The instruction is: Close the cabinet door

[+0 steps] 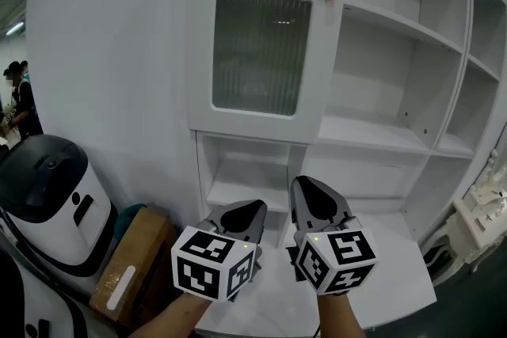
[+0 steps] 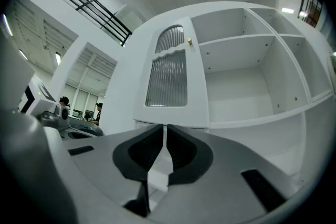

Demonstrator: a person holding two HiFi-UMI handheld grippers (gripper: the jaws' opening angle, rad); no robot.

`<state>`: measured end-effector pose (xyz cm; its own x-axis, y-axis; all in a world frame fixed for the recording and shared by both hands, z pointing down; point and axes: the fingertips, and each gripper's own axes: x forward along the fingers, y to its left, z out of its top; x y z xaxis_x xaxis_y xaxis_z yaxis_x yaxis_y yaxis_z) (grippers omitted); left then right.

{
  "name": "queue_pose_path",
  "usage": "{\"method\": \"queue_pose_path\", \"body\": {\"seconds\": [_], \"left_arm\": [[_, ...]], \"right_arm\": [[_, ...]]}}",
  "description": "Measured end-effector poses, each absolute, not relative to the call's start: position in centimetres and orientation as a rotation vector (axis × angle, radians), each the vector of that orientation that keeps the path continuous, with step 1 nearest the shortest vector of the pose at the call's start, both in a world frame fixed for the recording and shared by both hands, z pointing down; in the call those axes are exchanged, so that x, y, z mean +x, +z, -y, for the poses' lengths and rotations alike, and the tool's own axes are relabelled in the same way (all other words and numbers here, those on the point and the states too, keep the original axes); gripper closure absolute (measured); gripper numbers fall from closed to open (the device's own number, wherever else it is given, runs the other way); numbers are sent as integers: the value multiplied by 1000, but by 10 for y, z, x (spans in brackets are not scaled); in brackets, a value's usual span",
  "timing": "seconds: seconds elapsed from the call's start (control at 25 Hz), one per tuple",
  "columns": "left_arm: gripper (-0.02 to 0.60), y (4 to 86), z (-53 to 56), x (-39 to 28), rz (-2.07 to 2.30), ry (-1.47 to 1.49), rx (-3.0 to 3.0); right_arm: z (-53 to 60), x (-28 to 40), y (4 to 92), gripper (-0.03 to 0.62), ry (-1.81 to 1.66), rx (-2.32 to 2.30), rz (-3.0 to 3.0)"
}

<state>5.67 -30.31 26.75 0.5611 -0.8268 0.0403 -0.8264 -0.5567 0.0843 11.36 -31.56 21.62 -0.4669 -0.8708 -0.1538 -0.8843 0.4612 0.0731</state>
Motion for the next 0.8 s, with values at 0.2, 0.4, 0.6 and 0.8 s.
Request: {"method": "queue_pose_path", "body": {"seconds": [0.2, 0.4, 0.6, 0.8], "left_arm": [[569, 274, 283, 39, 1414, 7, 2689], [569, 278, 261, 22, 1407, 1, 2699], [569, 281, 238, 7, 1408, 8, 2713], [569, 285, 221, -4, 1397, 19, 2717]], "right_arm": [[292, 93, 230, 562, 166, -1581, -2604], [267, 71, 243, 563, 144, -1588, -2620], [241, 52, 254, 566, 121, -1601, -2628], [221, 39, 265, 574, 97, -1620, -2640]]}}
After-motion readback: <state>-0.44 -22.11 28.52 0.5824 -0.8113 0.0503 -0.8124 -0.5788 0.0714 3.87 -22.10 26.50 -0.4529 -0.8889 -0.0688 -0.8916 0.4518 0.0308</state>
